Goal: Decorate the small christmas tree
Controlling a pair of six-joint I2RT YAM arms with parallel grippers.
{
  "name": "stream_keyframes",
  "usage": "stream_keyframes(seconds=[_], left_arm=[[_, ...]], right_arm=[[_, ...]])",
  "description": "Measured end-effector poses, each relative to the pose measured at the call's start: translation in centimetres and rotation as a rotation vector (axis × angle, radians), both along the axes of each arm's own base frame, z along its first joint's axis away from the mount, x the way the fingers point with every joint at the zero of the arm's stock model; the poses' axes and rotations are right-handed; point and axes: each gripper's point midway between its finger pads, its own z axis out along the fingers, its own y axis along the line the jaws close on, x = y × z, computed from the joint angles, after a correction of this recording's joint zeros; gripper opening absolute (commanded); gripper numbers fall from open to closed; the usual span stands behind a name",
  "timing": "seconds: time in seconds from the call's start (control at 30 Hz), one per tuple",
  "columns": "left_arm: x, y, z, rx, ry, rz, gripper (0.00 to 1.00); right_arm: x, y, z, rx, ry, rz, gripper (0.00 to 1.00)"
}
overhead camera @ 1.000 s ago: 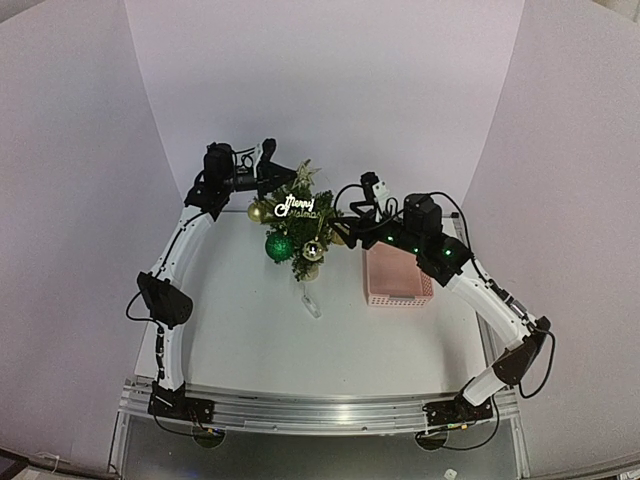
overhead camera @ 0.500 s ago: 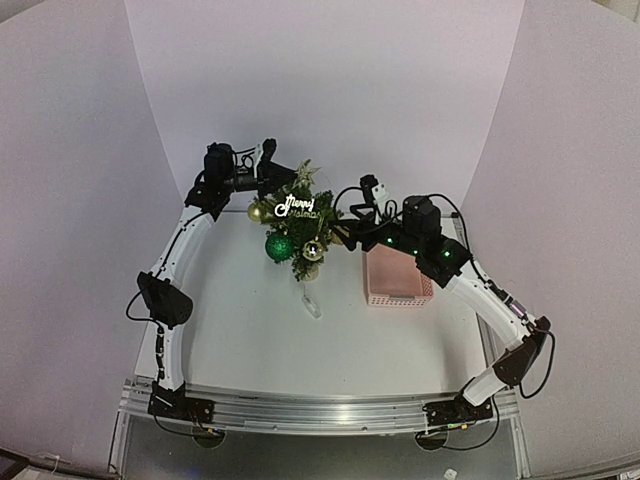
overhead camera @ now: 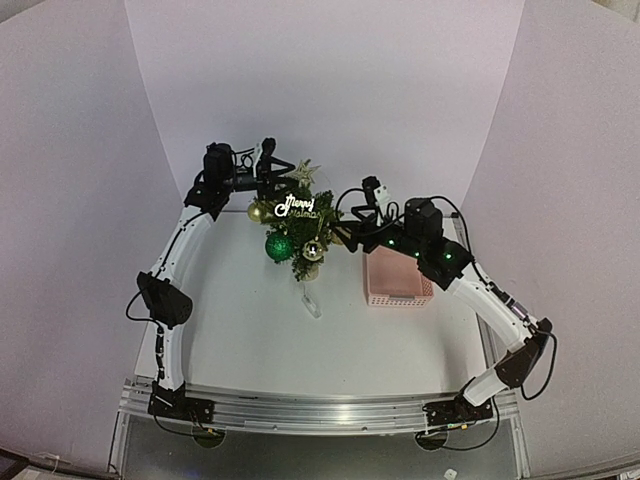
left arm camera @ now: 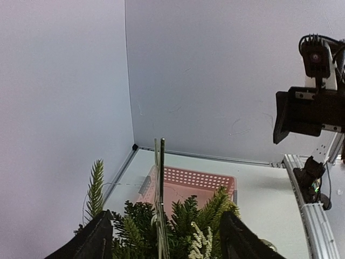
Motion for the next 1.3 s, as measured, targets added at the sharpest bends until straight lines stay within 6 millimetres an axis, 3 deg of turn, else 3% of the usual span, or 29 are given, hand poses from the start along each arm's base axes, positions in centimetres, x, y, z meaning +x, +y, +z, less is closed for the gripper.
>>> stream_keyframes(seconds=[0.17, 0.27, 0.37, 0.5, 0.63, 0.77, 0.83, 0.93, 1.1, 1.3], left_arm=[[-1.2, 1.2, 1.4, 0.001, 0.001, 0.003, 0.85], [-2.4, 3.2, 3.4, -0.006, -0.012, 0.032, 0.87], [-3.7, 6.3, 5.6, -0.01, -0.024, 0.095, 0.89], [-5.6, 10.9, 7.6, -0.004, -0.038, 0.234, 0.92], [-7.2, 14.2, 7.2, 0.007, -0.028, 0.394, 0.95], [-7.7, 17.5, 4.0, 0.03, 0.034, 0.571, 0.96], [-7.6, 19.3, 1.1, 0.045, 0.092, 0.677, 0.97], [-7.6, 22.2, -3.3, 0.046, 0.185, 0.825, 0.99], [-8.0, 28.0, -10.6, 0.018, 0.332, 1.062, 1.0], [-9.8, 33.5, -19.1, -0.002, 0.429, 1.259, 1.0]], right_arm=[[0.9, -1.1, -0.6, -0.009, 0.015, -0.067, 0.89], [2.4, -3.1, -1.5, -0.025, 0.047, -0.163, 0.89], [4.7, -6.5, -3.2, -0.051, 0.093, -0.304, 0.9], [7.1, -12.3, -7.0, -0.101, 0.189, -0.509, 0.9], [8.0, -19.4, -11.8, -0.141, 0.298, -0.718, 0.9], [6.9, -26.1, -16.0, -0.163, 0.398, -0.893, 0.91], [5.9, -29.1, -17.8, -0.172, 0.437, -0.966, 0.92], [4.2, -32.0, -20.4, -0.194, 0.486, -1.034, 0.93], [0.9, -34.5, -25.1, -0.234, 0.523, -1.08, 0.96], [-3.4, -35.2, -29.4, -0.222, 0.445, -1.077, 0.97]])
